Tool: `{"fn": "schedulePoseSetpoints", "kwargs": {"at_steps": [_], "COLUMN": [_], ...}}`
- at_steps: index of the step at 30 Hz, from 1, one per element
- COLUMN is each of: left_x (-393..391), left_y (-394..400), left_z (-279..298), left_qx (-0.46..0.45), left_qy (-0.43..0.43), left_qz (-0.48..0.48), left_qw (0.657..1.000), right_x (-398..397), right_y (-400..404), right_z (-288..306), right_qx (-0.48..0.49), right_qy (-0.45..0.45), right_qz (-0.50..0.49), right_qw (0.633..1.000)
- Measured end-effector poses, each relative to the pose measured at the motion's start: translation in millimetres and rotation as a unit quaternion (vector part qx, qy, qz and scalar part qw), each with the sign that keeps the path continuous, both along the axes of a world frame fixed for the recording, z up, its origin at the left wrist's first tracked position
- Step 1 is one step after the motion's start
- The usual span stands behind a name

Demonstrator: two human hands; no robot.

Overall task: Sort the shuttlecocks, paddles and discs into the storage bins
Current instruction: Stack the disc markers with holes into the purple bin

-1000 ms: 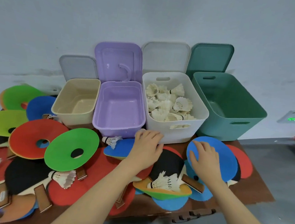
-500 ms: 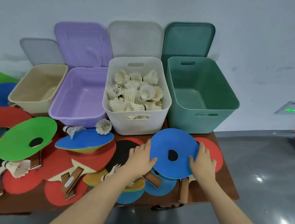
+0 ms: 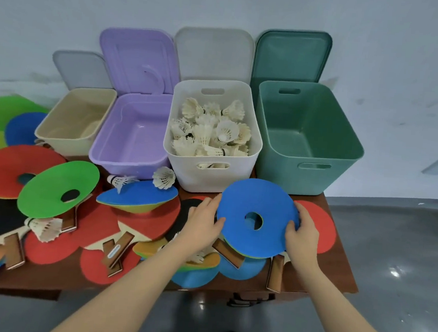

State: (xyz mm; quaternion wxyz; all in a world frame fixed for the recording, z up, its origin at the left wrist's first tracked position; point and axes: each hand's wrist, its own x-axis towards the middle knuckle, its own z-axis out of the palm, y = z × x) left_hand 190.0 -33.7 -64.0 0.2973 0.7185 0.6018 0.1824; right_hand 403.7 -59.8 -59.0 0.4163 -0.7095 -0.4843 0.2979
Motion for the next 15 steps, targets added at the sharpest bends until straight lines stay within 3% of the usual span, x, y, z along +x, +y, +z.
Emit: {"fn": "schedulePoseSetpoints", "kwargs": {"at_steps": [5,15], "left_x": [-42,-99], "left_y": [-23,-56], "left_z": [9,-7], "left_qx": [0.040,-0.005], "left_qy": [0.032,0.141], "left_qz": [0.024,0.096], "left_qw": [0.998,0.985], "right_x": [-22,-60], "right_y": [-5,-19], "right_z": [-1,-27], "right_qx": [0.013,-0.032], "right_qy": [0.018,0.016], "right_qz": [-0.003,-0.032], "right_qw": [1.000,0.999]}}
